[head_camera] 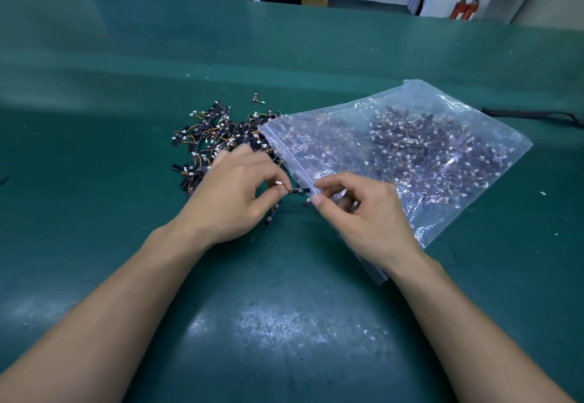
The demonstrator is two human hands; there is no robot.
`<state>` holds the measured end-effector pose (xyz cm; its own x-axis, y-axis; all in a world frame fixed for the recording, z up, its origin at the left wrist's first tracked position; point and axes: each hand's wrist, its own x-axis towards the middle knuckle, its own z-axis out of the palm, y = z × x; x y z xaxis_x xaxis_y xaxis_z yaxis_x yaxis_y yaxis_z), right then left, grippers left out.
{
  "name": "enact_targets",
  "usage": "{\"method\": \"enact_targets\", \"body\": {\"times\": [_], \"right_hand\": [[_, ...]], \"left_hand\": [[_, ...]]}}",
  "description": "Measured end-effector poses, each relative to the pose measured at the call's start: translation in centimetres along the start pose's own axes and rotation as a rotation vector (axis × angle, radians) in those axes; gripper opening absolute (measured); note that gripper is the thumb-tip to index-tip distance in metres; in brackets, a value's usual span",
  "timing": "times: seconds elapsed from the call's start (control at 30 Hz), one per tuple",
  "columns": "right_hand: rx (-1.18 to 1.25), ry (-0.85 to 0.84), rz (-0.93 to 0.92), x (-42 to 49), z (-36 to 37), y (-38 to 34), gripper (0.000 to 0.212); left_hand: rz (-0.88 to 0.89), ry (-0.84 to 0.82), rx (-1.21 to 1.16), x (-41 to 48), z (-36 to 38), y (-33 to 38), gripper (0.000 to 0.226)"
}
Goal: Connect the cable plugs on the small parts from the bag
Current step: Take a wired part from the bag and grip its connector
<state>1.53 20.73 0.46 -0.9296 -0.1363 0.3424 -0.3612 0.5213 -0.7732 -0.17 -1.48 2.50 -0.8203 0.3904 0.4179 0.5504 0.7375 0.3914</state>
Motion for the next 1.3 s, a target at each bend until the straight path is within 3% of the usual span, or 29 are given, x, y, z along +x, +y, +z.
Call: {"method": "enact_targets", "body": {"times": [0.13, 0.33, 0.67, 0.9, 1.1, 1.3], "right_hand": [[0.004, -0.078, -0.045, -0.13, 0.09, -0.29, 0.002], [0.070, -0.054, -0.059, -0.08, -0.09, -0.47, 0.015], [0.138, -0.002, -0.079, -0.17, -0.14, -0.39, 0.007], [0.114, 0.014, -0.199, -0.12, -0.15, -0.56, 0.005], [0.124, 0.022, -0.148, -0.22, 0.07, -0.71, 0.011], [0.062, 0.050, -0.207, -0.15, -0.02, -0.88, 0.007]], "left_hand": [[0.093, -0.027, -0.026, 0.00, 0.39, 1.20, 0.017], [0.084, 0.000, -0.128, -0.33, 0.38, 0.92, 0.020], [0.206, 0.219, -0.158, -0.24, 0.83, 0.76, 0.010], [0.215, 0.183, -0.171, -0.32, 0.57, 0.72, 0.010], [0.237, 0.215, -0.164, -0.25, 0.58, 0.77, 0.005], [0.226, 0.190, -0.168, -0.35, 0.74, 0.68, 0.006]]}}
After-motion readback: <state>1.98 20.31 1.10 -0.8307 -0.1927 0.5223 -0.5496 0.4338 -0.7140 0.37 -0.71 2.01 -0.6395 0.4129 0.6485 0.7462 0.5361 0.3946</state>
